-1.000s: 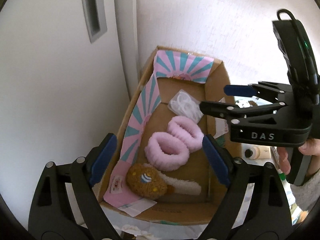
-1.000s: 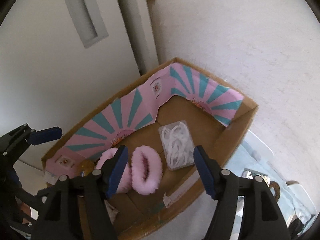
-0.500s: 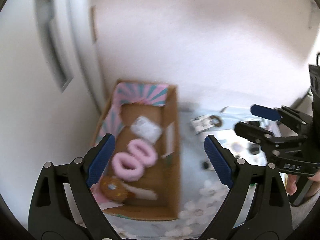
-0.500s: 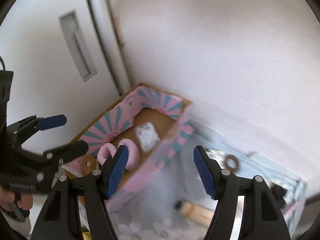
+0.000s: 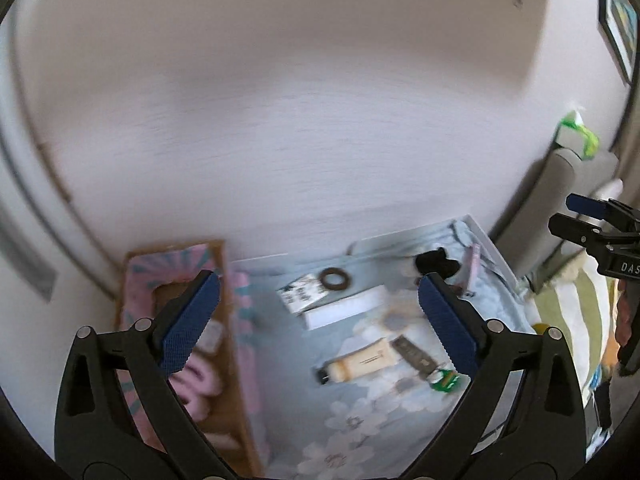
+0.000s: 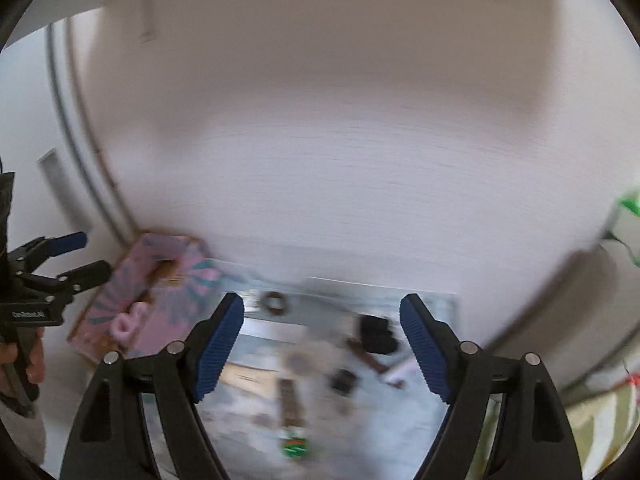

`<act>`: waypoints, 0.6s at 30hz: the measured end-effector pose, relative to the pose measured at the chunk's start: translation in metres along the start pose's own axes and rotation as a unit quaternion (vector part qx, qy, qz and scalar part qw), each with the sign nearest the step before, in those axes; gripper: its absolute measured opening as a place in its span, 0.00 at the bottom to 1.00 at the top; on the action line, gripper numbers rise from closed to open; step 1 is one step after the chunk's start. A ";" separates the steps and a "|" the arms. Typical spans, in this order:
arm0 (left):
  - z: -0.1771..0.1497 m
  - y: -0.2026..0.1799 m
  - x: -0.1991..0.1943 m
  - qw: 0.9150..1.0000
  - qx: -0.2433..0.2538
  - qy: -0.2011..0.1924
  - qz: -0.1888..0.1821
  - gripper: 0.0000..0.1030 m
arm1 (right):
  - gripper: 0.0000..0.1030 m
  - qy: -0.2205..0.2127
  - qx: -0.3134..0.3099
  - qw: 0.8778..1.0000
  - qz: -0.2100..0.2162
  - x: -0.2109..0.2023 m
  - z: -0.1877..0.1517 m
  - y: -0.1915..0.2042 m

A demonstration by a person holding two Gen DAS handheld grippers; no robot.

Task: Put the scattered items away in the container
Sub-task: 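Return both tools to the bed over the remaining items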

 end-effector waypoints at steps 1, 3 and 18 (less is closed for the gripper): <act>0.002 -0.006 0.005 1.000 0.004 0.003 -0.004 0.97 | 0.75 0.003 0.006 1.000 -0.009 0.000 -0.003 -0.011; 0.003 -0.022 0.021 1.000 0.016 0.017 -0.012 0.97 | 0.75 0.008 0.020 0.999 -0.028 0.001 -0.009 -0.032; -0.099 -0.066 0.108 0.987 0.080 0.136 -0.031 0.98 | 0.75 0.097 0.010 0.995 0.027 0.052 -0.134 -0.025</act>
Point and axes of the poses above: each gripper's, at about its wrist camera, not at the fingertips, and x roughly the way its jaws point, y to its left, z to its top, the point moved 10 cm from there along x, roughly the way its jaws point, and after that the axes turned 6 degrees about x, right-handed, at the moved point
